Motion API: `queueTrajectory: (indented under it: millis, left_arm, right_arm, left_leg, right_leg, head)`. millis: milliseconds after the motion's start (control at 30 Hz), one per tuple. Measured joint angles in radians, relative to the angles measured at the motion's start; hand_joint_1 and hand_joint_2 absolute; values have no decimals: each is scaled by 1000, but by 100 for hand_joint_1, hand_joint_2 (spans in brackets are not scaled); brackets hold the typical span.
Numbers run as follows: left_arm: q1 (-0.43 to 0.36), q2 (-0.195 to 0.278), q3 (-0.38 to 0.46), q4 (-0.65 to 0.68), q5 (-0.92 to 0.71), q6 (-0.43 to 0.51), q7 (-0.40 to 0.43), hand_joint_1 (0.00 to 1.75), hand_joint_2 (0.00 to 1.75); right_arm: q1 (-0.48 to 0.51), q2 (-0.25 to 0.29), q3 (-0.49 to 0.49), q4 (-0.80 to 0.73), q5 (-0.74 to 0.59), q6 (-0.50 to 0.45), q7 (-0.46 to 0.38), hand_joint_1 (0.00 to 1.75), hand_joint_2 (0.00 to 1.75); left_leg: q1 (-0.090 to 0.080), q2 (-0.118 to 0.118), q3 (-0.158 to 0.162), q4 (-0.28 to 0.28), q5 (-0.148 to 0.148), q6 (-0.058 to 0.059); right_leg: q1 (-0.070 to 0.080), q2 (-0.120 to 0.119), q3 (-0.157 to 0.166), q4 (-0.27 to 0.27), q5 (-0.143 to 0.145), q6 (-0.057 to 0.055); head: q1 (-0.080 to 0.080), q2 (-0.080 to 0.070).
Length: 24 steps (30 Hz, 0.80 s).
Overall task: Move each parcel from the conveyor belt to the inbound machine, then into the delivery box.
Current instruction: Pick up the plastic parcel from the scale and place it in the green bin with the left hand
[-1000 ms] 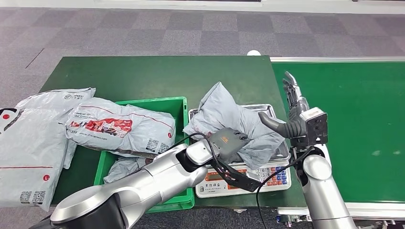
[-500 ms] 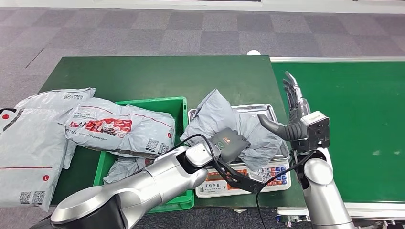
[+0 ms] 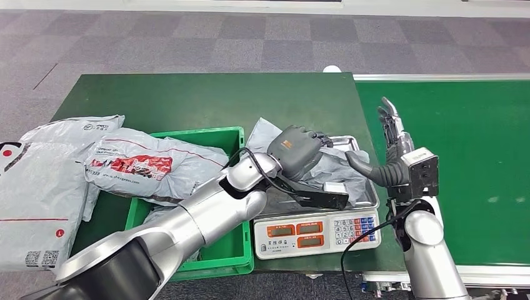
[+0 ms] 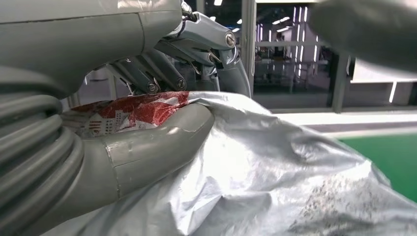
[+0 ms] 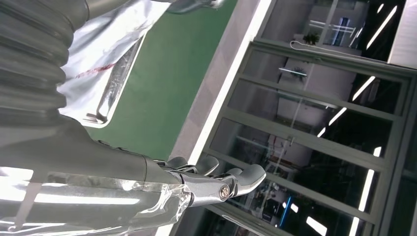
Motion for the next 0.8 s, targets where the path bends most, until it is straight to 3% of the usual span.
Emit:
queueTrajectory:
  millis: [167,433,567,667,800]
  left_arm:
    - [23,26,70,-54,-80,10,23,175,175]
    - [107,112,195,-207,-239,63,74,175,175]
    - [152,178,273,-294,-312,106,111,175,175]
    - [223,239,362,-376,-376,153,127,175,175]
    - [388,307,495,-549,-476,217,136,175,175]
  right_arm:
    - [20,-3,-16,-15,24,-45,19,0,175]
    - [125,0,-85,-126,82,-62,44,0,175]
    - [191,1,-121,-171,92,-77,43,0,175]
    - [229,1,-146,-191,95,-86,36,0,175]
    - [242,1,-159,-198,108,-92,39,0,175]
  left_leg:
    - [0,0,0,0,0,0]
    - [0,0,-2,0,-1,0]
    - [0,1,-2,-1,-1,-1]
    - [0,4,-1,-2,-1,-1]
    - [0,9,0,-2,-2,-2]
  right_leg:
    - [0,0,0,0,0,0]
    - [0,0,-2,0,-1,0]
    - [0,1,-2,0,-1,0]
    - [0,4,-2,0,-1,0]
    - [0,10,-4,0,-1,-1]
  head:
    - [0,0]
    - [0,0]
    - [0,0]
    - [0,0]
    - [0,0]
